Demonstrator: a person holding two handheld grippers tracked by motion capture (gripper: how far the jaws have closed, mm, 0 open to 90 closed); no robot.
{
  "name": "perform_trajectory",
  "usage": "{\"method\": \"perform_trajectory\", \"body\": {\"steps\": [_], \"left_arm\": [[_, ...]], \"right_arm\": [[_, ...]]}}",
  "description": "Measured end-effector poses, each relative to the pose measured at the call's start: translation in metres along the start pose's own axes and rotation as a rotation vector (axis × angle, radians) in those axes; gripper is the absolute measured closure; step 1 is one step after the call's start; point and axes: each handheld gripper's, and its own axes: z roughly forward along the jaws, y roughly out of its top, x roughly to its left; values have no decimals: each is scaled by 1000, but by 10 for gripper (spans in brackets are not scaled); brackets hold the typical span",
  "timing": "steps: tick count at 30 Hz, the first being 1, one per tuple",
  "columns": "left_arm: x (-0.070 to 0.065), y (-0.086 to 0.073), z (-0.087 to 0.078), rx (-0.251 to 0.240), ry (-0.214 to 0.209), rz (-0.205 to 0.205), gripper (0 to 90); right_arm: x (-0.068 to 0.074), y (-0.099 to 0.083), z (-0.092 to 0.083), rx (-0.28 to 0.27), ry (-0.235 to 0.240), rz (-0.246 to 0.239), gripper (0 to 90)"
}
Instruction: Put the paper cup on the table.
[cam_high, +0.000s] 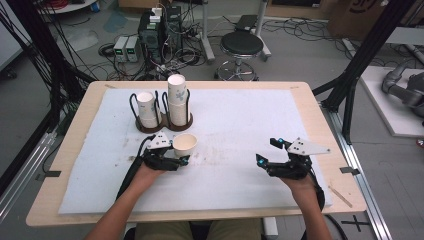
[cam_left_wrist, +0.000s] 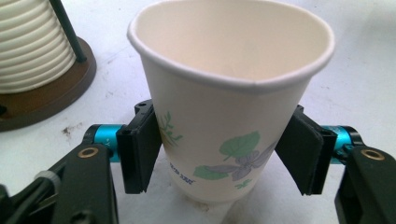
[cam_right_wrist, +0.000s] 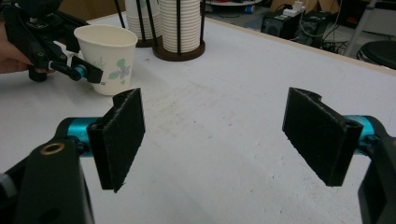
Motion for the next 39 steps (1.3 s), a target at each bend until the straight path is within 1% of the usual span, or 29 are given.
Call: {"method": "perform_trajectory", "body": {"steps": [2,4,7,14,16,17,20,21,24,25,27,29,33,34,39], "left_arm": [[0,-2,-1,-3,-2,-21,326],[0,-3,-2,-2,2,-22,319],[0,-3,-1,1,4,-18,305],[0,-4,-4,-2,0,-42,232],[0,-5,-6,-7,-2,-47,220],[1,-5,-9,-8,0,-49,216],[2,-6,-17,-21,-12,-54,199],[2,-7,-22,-36,-28,-58,197],[3,-9,-37,-75,-29,-54,197],[5,-11,-45,-96,-26,-57,195],[7,-13,-53,-116,-22,-64,183],[10,-15,-64,-143,-18,-66,181],[14,-21,-85,-199,4,-71,181],[15,-23,-91,-220,9,-74,181],[20,-26,-109,-310,38,-81,167]], "right_arm": [[1,0,0,4,0,3,217],[0,1,0,-1,0,-7,218],[0,0,0,6,1,1,218],[-1,0,-1,2,0,-1,218],[-1,0,-1,3,0,-2,218],[-1,0,-1,4,-1,-1,218],[-1,0,-2,3,1,-1,218],[-1,0,-2,4,0,-1,218],[-1,0,-1,6,-2,3,218],[-1,0,-2,7,-3,4,218],[-2,-1,-2,11,-6,7,217],[-3,-2,-2,11,-8,10,217],[-3,-4,-2,27,-18,24,217],[-4,-5,-2,29,-22,27,217],[-5,-13,-4,61,-33,49,217]]}}
